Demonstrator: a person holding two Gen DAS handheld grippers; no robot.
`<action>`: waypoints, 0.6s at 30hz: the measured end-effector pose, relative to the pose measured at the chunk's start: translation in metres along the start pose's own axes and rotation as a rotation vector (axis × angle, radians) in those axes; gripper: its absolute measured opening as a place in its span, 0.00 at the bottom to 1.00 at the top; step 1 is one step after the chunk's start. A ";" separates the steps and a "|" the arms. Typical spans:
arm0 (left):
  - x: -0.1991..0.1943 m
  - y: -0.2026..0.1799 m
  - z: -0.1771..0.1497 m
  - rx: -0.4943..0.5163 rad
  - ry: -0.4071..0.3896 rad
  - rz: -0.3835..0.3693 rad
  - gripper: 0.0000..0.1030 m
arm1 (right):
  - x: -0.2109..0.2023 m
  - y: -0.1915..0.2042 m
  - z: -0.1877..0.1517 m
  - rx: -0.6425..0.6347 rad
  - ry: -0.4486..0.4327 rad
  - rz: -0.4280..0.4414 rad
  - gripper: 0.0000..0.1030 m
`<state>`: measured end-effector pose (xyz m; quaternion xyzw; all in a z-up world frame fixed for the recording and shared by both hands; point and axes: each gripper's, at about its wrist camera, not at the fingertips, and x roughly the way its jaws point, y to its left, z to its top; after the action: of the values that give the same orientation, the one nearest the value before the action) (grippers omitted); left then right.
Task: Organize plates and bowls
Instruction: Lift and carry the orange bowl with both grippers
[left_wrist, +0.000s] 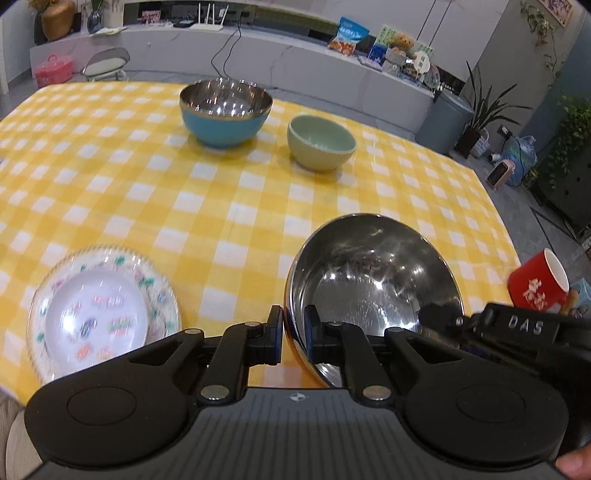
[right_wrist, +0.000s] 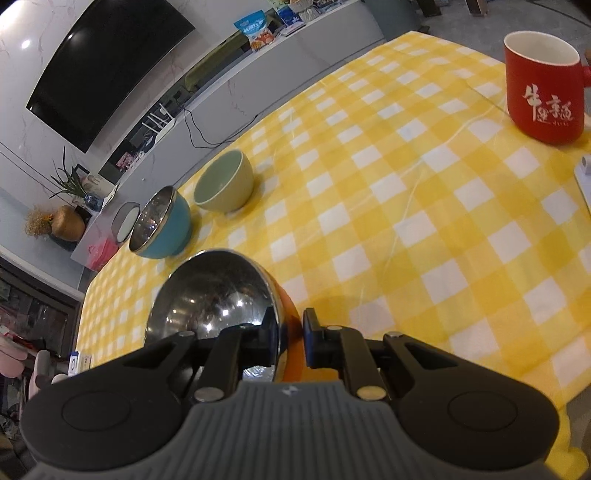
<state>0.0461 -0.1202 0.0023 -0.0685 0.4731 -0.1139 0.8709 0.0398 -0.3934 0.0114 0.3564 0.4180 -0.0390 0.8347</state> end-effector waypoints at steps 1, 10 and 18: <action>-0.002 0.000 -0.003 0.002 0.005 0.005 0.12 | -0.001 0.000 -0.002 -0.003 0.003 0.002 0.13; -0.003 0.007 -0.018 -0.025 0.063 -0.010 0.12 | -0.006 -0.012 -0.021 0.003 0.042 0.000 0.12; 0.000 0.005 -0.023 -0.029 0.091 -0.001 0.12 | -0.005 -0.018 -0.025 0.015 0.048 -0.015 0.12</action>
<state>0.0279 -0.1154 -0.0113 -0.0762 0.5136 -0.1102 0.8475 0.0133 -0.3922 -0.0048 0.3605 0.4402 -0.0396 0.8214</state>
